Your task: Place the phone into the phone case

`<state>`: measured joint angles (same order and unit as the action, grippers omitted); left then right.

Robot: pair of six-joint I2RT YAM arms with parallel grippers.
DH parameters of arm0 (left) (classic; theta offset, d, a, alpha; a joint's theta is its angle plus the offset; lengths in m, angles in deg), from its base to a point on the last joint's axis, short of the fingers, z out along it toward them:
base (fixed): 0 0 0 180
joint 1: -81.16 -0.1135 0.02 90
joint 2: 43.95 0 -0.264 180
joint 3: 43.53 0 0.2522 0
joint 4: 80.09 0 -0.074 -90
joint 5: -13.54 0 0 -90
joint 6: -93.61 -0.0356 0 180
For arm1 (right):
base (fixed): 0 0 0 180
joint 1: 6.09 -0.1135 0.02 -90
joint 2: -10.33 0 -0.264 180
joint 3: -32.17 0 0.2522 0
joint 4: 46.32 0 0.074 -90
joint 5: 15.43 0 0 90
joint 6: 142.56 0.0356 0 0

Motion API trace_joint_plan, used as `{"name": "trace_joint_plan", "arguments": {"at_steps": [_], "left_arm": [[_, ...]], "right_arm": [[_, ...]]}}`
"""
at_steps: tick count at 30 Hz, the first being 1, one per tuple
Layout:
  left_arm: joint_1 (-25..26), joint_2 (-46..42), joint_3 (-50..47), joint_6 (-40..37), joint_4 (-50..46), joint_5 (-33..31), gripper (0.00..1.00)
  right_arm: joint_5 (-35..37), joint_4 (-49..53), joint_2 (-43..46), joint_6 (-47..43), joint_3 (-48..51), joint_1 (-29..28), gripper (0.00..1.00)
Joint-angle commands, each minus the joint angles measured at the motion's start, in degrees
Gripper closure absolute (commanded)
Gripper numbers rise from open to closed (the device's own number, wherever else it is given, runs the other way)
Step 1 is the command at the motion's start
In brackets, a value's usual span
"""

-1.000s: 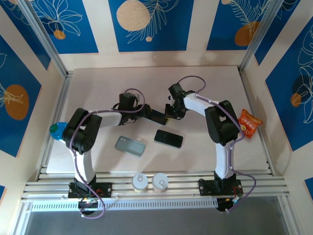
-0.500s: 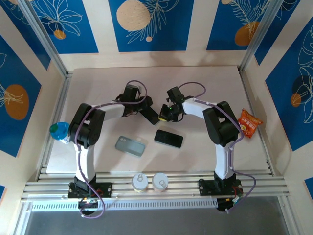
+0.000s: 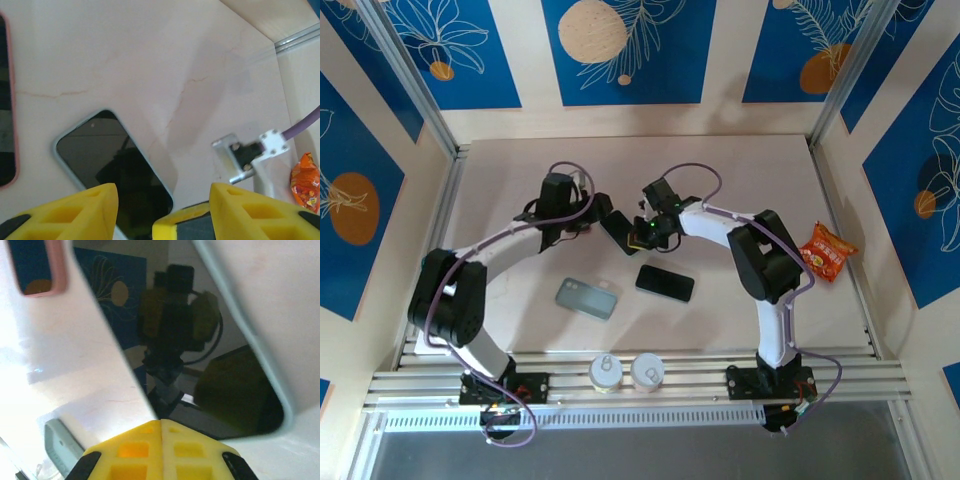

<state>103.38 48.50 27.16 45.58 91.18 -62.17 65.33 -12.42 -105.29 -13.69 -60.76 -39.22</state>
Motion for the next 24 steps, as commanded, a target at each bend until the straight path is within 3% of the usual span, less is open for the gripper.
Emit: {"name": "trace_joint_plan", "arguments": {"at_steps": [1, 17, 24], "left_arm": [[-0.51, -2.98, -3.88, 1.26, -1.69, -1.10, 0.48], [-4.74, -16.03, -11.20, 2.15, -7.01, -0.57, 0.47], [-6.30, -20.01, -12.76, 1.54, -9.99, -0.84, 0.47]], "right_arm": [[-0.25, 2.82, -1.00, -4.41, -2.83, -0.28, 1.00], [-2.51, 3.58, -9.27, -3.42, -8.62, 0.95, 1.00], [-1.77, 4.36, -14.90, 2.98, -14.82, 2.51, 1.00]]}}
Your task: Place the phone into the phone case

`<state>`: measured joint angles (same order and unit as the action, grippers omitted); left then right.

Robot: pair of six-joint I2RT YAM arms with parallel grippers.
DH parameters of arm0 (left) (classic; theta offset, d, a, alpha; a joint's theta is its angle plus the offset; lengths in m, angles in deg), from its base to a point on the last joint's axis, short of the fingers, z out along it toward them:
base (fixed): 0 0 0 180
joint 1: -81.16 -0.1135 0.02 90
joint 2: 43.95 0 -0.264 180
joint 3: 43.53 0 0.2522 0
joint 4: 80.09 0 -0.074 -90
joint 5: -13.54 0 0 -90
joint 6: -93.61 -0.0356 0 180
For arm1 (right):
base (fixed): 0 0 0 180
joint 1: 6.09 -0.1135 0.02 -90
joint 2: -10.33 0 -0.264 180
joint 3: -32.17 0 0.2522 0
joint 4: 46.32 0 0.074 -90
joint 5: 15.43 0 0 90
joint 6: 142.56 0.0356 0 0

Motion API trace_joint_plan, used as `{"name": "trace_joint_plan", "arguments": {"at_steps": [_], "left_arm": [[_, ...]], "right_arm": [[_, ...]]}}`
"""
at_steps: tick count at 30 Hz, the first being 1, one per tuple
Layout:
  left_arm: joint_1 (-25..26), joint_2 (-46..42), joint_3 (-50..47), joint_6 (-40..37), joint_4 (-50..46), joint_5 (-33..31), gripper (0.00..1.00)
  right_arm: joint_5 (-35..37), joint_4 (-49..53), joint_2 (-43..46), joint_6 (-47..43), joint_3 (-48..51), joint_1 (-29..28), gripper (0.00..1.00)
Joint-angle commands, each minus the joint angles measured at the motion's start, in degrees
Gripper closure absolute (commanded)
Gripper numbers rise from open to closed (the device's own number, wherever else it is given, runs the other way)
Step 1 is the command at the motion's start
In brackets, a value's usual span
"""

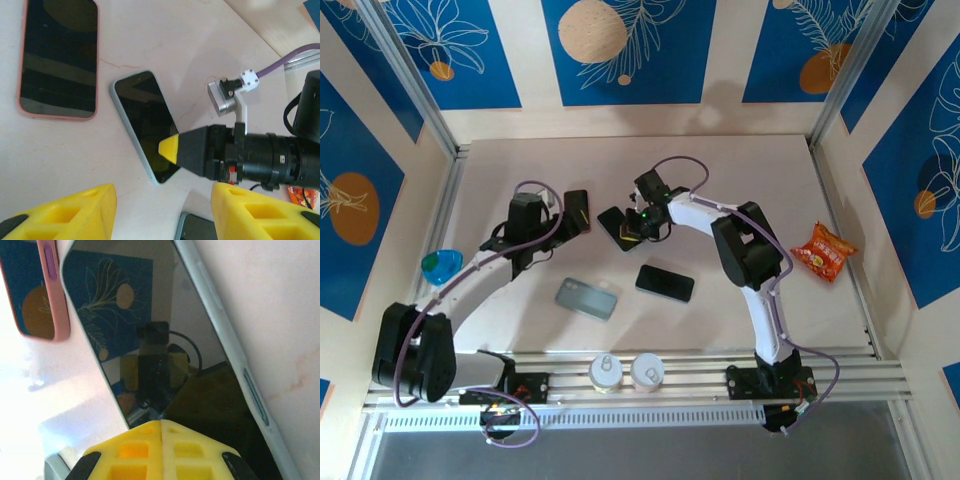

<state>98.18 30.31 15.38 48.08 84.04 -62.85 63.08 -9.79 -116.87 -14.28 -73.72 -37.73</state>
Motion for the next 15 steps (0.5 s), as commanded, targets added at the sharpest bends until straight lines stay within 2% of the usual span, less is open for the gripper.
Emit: {"name": "trace_joint_plan", "arguments": {"at_steps": [1, 10, 15], "left_arm": [[-1.34, -2.27, -1.02, -1.20, -3.36, -0.25, 0.47], [-3.00, -4.91, -1.29, -2.70, -7.13, -0.51, 0.46], [-3.56, -6.01, -1.29, -3.46, -8.62, -0.70, 0.46]], "right_arm": [[-0.07, 1.25, -4.15, 4.82, -2.73, 1.30, 1.00], [-2.61, -1.37, -11.69, 14.33, -13.20, 1.89, 1.00], [-1.84, -4.73, -13.68, 19.28, -15.14, 1.02, 1.00]]}}
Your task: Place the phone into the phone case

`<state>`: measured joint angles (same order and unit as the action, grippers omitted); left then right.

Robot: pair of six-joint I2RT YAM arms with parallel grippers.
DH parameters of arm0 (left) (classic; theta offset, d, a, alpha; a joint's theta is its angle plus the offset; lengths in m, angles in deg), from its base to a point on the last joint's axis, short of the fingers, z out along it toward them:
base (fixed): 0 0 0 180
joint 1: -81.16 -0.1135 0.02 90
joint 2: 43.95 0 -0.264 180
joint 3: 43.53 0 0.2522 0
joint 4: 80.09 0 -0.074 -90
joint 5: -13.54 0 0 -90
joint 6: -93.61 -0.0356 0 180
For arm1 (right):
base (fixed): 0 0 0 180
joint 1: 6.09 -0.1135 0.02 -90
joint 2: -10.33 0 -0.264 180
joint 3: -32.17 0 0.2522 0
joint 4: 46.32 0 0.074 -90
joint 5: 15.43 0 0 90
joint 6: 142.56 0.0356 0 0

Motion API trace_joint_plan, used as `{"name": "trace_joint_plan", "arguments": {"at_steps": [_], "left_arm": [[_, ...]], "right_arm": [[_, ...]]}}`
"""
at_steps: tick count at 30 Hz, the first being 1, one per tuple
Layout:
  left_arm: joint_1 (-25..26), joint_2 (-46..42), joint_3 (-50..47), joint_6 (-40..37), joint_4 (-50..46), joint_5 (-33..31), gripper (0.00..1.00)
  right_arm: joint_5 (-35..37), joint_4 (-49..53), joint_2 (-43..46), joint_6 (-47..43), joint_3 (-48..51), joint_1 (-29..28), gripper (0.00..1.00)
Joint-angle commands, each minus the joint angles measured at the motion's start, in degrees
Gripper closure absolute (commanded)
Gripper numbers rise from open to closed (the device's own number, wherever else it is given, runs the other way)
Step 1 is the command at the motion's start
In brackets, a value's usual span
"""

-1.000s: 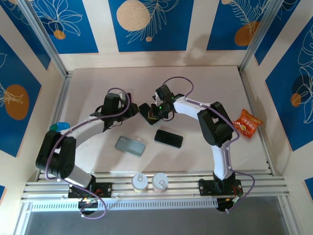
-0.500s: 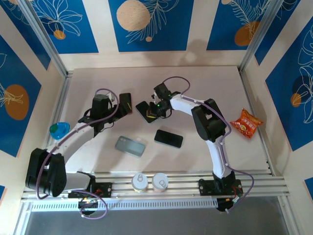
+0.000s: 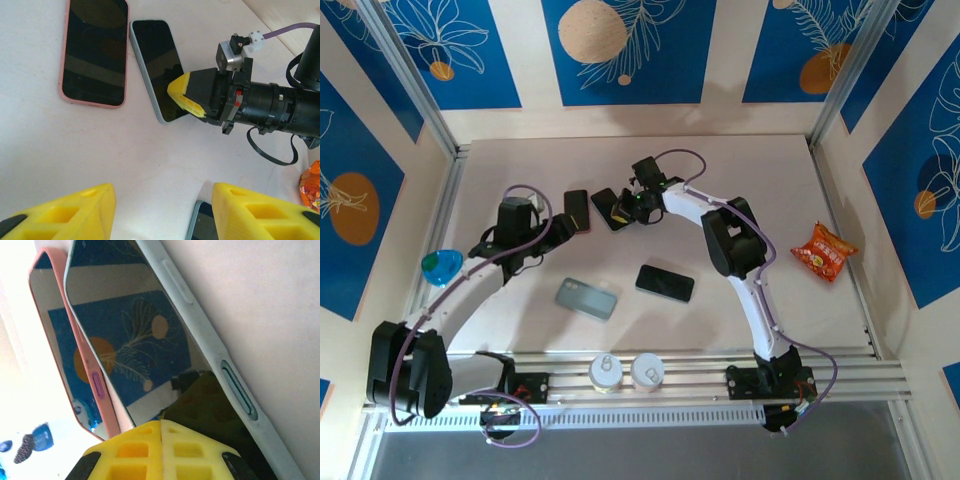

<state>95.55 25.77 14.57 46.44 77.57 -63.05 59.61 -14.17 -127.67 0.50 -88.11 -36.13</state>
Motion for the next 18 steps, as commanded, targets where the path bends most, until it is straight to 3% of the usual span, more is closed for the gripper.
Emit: {"name": "trace_joint_plan", "arguments": {"at_steps": [1, 11, 18], "left_arm": [[-1.11, -1.72, -0.56, -1.94, -2.45, -0.60, 0.46], [-1.45, -3.59, -1.90, -1.91, -2.88, -0.67, 0.46], [-1.40, -6.05, -2.67, -1.61, -3.26, -0.99, 0.46]], "right_arm": [[2.25, -0.91, -2.98, 5.29, -0.72, -0.84, 1.00], [3.92, -5.25, 2.48, 3.16, 2.97, -2.85, 1.00], [4.30, -1.65, 8.81, -6.26, 5.73, -1.01, 1.00]]}}
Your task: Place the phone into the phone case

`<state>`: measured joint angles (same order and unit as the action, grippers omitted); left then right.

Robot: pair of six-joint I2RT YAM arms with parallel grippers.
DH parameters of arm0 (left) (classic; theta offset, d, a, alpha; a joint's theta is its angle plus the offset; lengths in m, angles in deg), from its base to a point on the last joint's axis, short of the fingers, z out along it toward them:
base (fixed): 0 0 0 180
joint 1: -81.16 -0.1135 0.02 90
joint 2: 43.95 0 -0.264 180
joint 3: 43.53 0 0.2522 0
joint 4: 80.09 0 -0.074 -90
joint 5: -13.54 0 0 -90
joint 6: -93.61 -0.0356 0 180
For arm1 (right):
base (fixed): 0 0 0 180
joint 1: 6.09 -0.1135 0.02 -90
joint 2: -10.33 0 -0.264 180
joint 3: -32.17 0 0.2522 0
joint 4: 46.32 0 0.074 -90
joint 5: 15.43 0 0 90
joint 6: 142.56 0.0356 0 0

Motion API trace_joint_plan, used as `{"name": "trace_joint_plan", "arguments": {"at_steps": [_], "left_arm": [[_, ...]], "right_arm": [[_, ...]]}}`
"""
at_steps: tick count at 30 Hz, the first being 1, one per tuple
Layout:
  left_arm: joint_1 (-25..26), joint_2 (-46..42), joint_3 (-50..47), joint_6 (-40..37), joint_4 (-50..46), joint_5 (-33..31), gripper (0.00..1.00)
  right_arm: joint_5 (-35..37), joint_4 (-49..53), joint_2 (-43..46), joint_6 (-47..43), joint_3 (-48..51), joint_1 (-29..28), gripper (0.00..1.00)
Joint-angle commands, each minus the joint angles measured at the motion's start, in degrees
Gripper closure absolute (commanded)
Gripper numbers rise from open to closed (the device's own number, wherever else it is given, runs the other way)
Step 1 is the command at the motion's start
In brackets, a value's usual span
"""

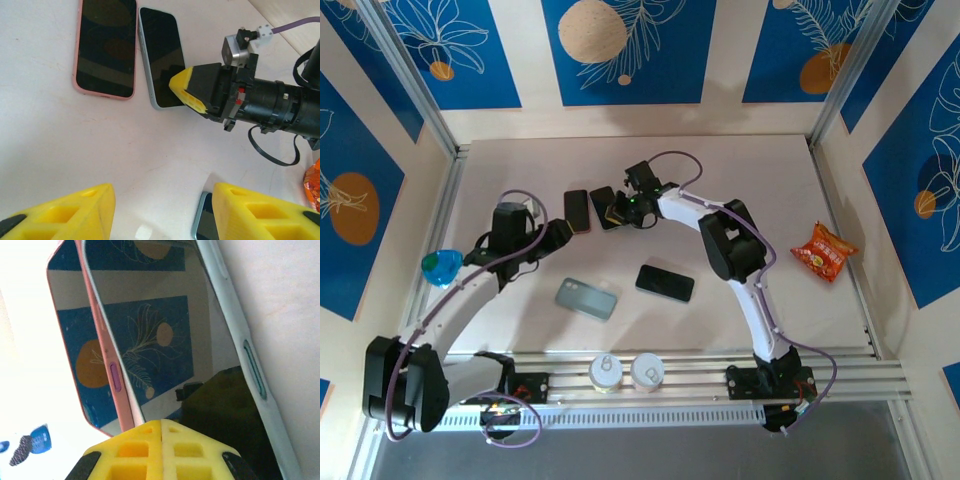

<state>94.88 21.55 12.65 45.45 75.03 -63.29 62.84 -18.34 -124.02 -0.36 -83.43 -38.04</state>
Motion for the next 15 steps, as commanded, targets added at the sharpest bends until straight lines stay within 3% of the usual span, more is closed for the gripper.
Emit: {"name": "trace_joint_plan", "arguments": {"at_steps": [1, 15], "left_arm": [[-0.71, -2.24, -0.84, -0.62, -0.96, -0.86, 0.46], [-0.80, -3.35, -1.59, -0.67, -1.37, -0.77, 0.45]], "right_arm": [[1.55, 2.98, 5.98, -6.48, 1.99, 1.24, 1.00], [0.89, 2.00, 7.12, -8.96, 8.24, 3.91, 1.00]]}}
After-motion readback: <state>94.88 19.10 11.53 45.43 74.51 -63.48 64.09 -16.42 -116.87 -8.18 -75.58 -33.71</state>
